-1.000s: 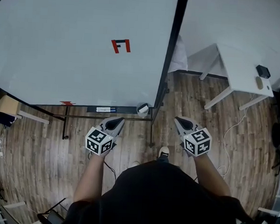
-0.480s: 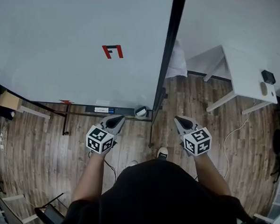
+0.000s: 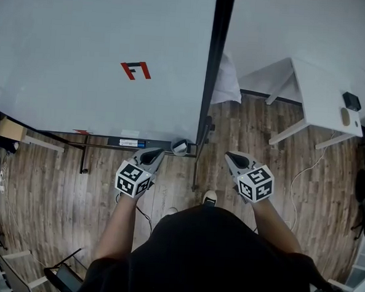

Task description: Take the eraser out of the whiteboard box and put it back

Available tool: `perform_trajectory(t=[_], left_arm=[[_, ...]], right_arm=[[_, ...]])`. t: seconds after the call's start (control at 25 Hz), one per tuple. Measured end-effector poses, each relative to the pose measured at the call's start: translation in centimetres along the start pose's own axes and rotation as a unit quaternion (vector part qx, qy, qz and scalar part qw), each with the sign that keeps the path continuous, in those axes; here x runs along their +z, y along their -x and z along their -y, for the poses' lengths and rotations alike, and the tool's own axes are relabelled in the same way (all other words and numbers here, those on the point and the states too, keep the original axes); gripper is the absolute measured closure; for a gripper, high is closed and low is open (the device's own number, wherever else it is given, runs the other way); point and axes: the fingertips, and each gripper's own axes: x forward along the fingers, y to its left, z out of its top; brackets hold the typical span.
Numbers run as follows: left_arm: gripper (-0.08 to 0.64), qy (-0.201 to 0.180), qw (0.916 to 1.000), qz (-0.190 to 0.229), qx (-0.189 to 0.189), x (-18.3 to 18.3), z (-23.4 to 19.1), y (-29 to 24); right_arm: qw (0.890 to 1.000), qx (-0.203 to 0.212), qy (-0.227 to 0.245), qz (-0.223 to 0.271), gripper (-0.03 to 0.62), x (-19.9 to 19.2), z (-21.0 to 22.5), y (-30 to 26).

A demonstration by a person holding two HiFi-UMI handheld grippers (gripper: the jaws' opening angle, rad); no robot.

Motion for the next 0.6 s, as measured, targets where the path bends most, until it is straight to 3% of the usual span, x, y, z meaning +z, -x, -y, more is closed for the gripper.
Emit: perform_trajectory(t=[0.6], left_arm=[[0.519,0.008,0.9996,-0.028,-0.003,-1.6,-0.9,-4.8]], right_arm=[[1.0,-0.006,-0.014,-0.017,0.598,-1.3,3.1,-0.1]])
